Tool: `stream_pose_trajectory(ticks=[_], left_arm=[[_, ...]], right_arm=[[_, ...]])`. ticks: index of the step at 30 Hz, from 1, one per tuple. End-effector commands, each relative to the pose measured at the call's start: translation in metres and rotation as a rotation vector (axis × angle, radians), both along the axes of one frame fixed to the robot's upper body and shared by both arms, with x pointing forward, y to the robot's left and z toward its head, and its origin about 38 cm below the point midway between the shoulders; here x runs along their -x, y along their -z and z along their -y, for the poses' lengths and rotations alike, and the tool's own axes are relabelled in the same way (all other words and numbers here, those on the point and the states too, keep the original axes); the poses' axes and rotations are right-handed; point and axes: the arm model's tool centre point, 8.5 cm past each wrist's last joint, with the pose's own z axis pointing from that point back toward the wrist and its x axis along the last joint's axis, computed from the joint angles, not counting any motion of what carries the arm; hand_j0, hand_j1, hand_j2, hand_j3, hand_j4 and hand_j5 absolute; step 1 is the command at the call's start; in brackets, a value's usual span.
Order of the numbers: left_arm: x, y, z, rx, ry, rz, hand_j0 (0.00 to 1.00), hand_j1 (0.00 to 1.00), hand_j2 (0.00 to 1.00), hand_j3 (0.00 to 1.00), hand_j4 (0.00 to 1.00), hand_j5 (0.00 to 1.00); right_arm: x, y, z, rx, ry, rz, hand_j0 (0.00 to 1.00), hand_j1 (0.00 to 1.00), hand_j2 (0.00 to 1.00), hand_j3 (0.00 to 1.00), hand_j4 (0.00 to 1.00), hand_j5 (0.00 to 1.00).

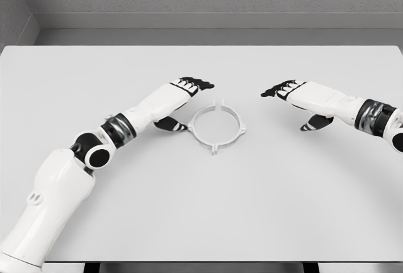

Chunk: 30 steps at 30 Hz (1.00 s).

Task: Assemble PVC drainage pipe clamps

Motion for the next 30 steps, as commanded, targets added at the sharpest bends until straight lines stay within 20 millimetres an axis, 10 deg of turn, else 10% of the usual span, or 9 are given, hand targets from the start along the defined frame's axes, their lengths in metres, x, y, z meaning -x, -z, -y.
stream_pose_trajectory(ticks=[1, 12, 16, 19, 23, 30], left_arm=[[0.0, 0.0, 0.004, 0.007, 0.003, 0.0, 1.0, 1.0, 1.0, 1.0, 1.0, 1.0], [-0.006, -0.007, -0.009, 0.013, -0.036, 0.018, 1.0, 1.0, 1.0, 1.0, 1.0, 1.0], [-0.01, -0.024, -0.069, 0.009, -0.1, 0.049, 1.0, 1.0, 1.0, 1.0, 1.0, 1.0], [0.002, -0.069, -0.142, 0.071, -0.084, 0.143, 1.0, 1.0, 1.0, 1.0, 1.0, 1.0], [0.014, -0.081, -0.242, -0.081, -0.258, 0.134, 1.0, 1.0, 1.0, 1.0, 1.0, 1.0], [0.025, -0.07, -0.272, -0.153, -0.3, 0.082, 1.0, 1.0, 1.0, 1.0, 1.0, 1.0]], right_arm=[[0.0, -0.001, 0.001, -0.001, 0.001, 0.0, 1.0, 1.0, 1.0, 1.0, 1.0, 1.0], [0.0, 0.0, -0.001, 0.003, -0.006, -0.004, 1.0, 1.0, 1.0, 1.0, 1.0, 1.0], [0.002, -0.006, 0.013, 0.044, -0.014, 0.008, 1.0, 1.0, 1.0, 1.0, 1.0, 1.0], [0.0, -0.031, 0.036, 0.073, 0.011, 0.093, 1.0, 1.0, 1.0, 1.0, 1.0, 1.0], [0.002, -0.047, 0.042, 0.11, 0.006, 0.123, 1.0, 1.0, 1.0, 1.0, 1.0, 1.0], [0.004, -0.043, 0.035, 0.115, -0.018, 0.117, 1.0, 1.0, 1.0, 1.0, 1.0, 1.0]])
